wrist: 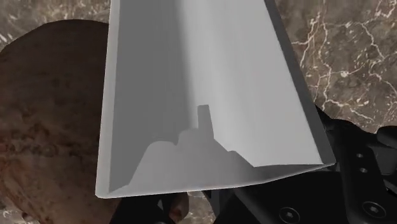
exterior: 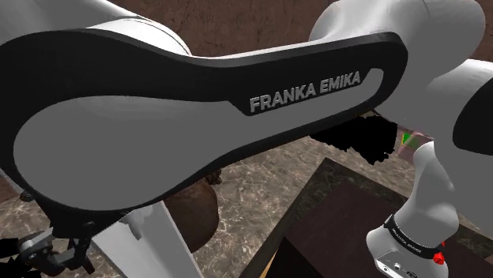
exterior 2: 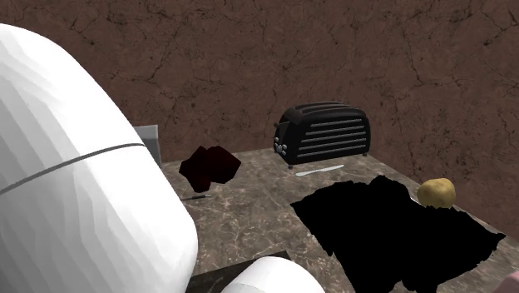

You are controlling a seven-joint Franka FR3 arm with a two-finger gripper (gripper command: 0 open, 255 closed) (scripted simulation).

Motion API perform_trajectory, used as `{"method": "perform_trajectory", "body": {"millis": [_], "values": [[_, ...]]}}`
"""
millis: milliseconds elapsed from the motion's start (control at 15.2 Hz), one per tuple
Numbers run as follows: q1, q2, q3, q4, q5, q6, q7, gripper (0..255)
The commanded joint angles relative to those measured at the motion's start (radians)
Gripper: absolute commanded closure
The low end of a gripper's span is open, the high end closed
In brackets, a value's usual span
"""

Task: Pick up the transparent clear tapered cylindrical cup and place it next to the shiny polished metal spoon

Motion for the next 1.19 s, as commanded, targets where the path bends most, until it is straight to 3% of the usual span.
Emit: {"method": "perform_trajectory", "body": {"millis": [0,66,264,330,396,660,1122], "values": [[0.028,0.057,-0.061,0.001,-0.119,-0.007,-0.013,255],[0.024,0.070,-0.064,0.009,-0.120,-0.002,-0.020,0],[0.017,0.071,-0.064,0.029,-0.117,-0.022,-0.032,0],[0.043,0.103,-0.063,0.085,-0.124,-0.043,-0.009,0],[0.065,0.052,-0.122,-0.001,-0.078,-0.002,-0.031,0],[0.123,0.082,-0.193,0.180,-0.030,-0.146,-0.060,0],[0.123,0.082,-0.194,0.180,-0.029,-0.146,-0.061,0]]}}
